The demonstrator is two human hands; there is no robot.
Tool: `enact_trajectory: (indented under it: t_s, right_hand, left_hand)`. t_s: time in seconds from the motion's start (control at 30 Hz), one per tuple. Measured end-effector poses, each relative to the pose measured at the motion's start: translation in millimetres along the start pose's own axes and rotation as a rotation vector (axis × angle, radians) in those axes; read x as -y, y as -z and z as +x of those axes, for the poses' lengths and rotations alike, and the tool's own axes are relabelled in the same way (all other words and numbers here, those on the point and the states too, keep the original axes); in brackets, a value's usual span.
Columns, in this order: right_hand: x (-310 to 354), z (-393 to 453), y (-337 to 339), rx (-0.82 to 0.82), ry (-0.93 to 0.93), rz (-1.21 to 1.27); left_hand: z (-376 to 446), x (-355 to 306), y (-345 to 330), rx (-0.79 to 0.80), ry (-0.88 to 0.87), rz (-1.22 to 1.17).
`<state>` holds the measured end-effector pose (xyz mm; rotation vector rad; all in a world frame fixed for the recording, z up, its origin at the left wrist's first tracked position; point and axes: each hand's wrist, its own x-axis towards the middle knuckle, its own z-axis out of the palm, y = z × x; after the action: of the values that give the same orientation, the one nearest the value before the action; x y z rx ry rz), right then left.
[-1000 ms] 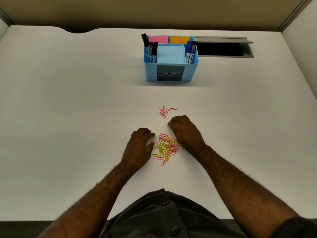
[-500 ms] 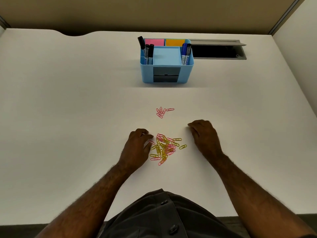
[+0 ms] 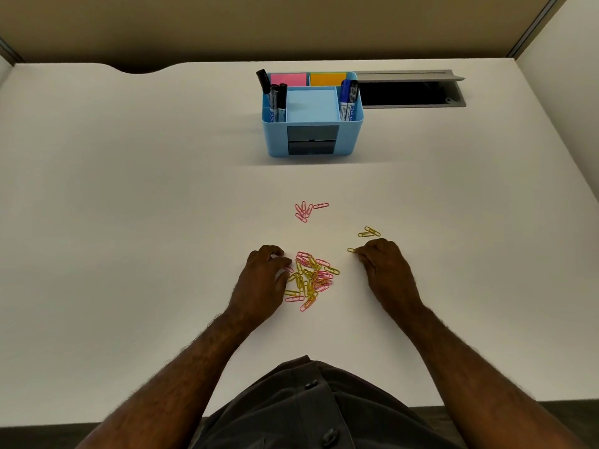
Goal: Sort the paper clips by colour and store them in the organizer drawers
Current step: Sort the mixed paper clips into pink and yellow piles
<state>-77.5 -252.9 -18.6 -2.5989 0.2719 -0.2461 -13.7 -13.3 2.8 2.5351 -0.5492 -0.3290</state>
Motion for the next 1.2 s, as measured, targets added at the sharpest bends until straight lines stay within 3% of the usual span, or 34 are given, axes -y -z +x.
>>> enact_trajectory:
  t_s: [0.27,0.4,0.6,0.93,1.2]
  right_hand:
    - [7,18,6,-0.106,-0.003,0.002]
    - [28,5,-8,0.056,0.134,0.070]
    - [41,2,-23,0.183,0.069,0.090]
    - [48,30,-23,0.141,-0.009,0.086]
    - [57,62,-19,0.115,-0.062,0.120]
  left_hand:
    - [5,-1,0,0.007,0.005,0.018]
    - [6,-1,-1,0.007,0.011,0.006]
    - [9,-4,-2,0.017,-0.004,-0.004]
    - [16,-10,3,0.018,-0.090,0.120]
    - [45,-8,11,-0.020,-0.018,0.130]
